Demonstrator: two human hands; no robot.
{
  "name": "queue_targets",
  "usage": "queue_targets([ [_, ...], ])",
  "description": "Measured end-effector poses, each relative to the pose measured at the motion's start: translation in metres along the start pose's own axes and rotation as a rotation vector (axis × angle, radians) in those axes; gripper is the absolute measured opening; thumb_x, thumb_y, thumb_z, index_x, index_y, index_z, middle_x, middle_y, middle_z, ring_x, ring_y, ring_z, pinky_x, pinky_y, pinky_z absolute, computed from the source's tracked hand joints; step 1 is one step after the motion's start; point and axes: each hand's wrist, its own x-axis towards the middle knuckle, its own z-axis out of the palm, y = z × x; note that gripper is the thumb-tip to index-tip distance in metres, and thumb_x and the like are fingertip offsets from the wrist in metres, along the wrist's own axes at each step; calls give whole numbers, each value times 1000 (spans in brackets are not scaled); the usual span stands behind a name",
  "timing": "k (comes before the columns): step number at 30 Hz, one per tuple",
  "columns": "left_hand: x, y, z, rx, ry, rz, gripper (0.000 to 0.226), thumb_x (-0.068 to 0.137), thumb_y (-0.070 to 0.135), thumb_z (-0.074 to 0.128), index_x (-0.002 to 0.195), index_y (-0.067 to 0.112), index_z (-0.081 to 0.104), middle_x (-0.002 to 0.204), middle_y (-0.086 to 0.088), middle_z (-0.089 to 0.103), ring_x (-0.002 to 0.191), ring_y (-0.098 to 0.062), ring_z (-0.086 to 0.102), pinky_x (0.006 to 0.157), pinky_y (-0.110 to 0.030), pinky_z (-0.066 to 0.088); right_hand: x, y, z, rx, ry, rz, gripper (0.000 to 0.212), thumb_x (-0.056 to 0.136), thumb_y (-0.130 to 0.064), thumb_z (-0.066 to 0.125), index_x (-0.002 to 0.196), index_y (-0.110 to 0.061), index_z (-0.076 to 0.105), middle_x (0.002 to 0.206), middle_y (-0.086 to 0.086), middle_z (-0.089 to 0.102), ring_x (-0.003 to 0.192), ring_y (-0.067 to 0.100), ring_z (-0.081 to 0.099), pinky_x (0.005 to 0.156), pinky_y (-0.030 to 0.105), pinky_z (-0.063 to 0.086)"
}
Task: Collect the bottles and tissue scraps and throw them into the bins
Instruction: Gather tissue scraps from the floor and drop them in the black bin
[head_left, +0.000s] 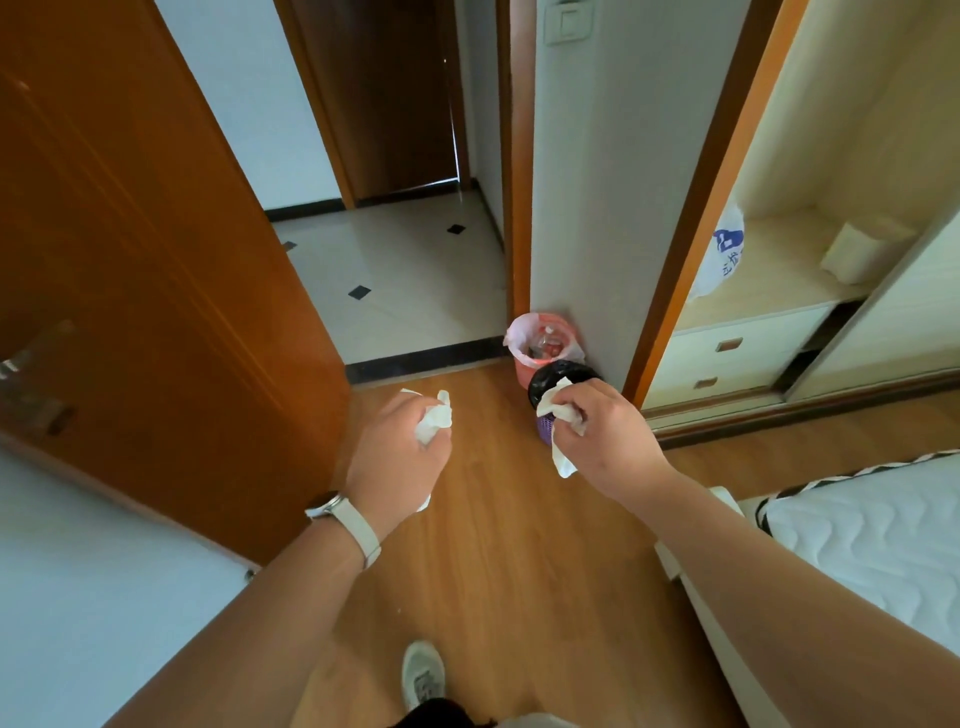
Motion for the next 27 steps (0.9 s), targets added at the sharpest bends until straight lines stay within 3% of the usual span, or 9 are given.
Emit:
queue_targets([
  [3, 31, -9, 7, 10, -36, 28, 27, 91, 32, 62, 118, 25, 59, 115, 10, 58, 96, -12, 57, 75, -20, 54, 21, 2, 8, -15, 4, 6, 22, 90, -16, 64, 111, -21, 66, 104, -11, 55, 86, 4, 51, 69, -5, 32],
  [7, 89, -21, 20, -30, -65, 76, 24, 92, 25, 62, 115, 18, 61, 108, 9, 55, 93, -10, 55, 67, -6, 40, 64, 6, 19, -31, 46, 49, 23, 88, -10, 63, 108, -19, 68, 97, -13, 51, 79, 5, 50, 64, 1, 35],
  [10, 137, -31, 26, -32, -85, 128, 20, 92, 25, 62, 111, 20, 61, 106, 10, 57, 89, -10, 57, 60, -5, 37, 101, 9, 31, -60, 72, 106, 25, 86, -6, 62, 106, -17, 69, 97, -9, 54, 82, 10, 54, 65, 5, 36],
  [13, 191, -49, 29, -117, -118, 155, 19, 90, 22, 63, 109, 18, 63, 106, 6, 60, 90, -12, 59, 68, -17, 50, 143, 6, 47, -101, 82, 145, 26, 87, -8, 61, 109, -18, 68, 99, -7, 56, 84, 13, 57, 63, 6, 37],
  [18, 276, -78, 30, -164, -159, 250, 14, 88, 18, 64, 102, 15, 65, 98, 3, 62, 84, -13, 60, 67, -24, 52, 214, 1, 70, -155, 117, 229, 28, 86, -11, 61, 113, -18, 66, 104, -2, 60, 86, 15, 57, 66, 11, 39],
  [23, 339, -97, 43, -189, -200, 334, 11, 88, 15, 64, 99, 13, 66, 94, 4, 61, 79, -10, 58, 61, -11, 42, 248, 8, 92, -175, 159, 314, 26, 86, -11, 60, 109, -19, 67, 101, -3, 60, 81, 15, 57, 65, 17, 42],
  [27, 370, -99, 64, -199, -253, 388, 7, 88, 14, 62, 93, 12, 67, 90, 3, 61, 77, -12, 57, 61, -14, 43, 263, 22, 98, -185, 166, 365, 25, 86, -13, 62, 109, -19, 68, 98, -5, 59, 80, 16, 58, 65, 20, 45],
])
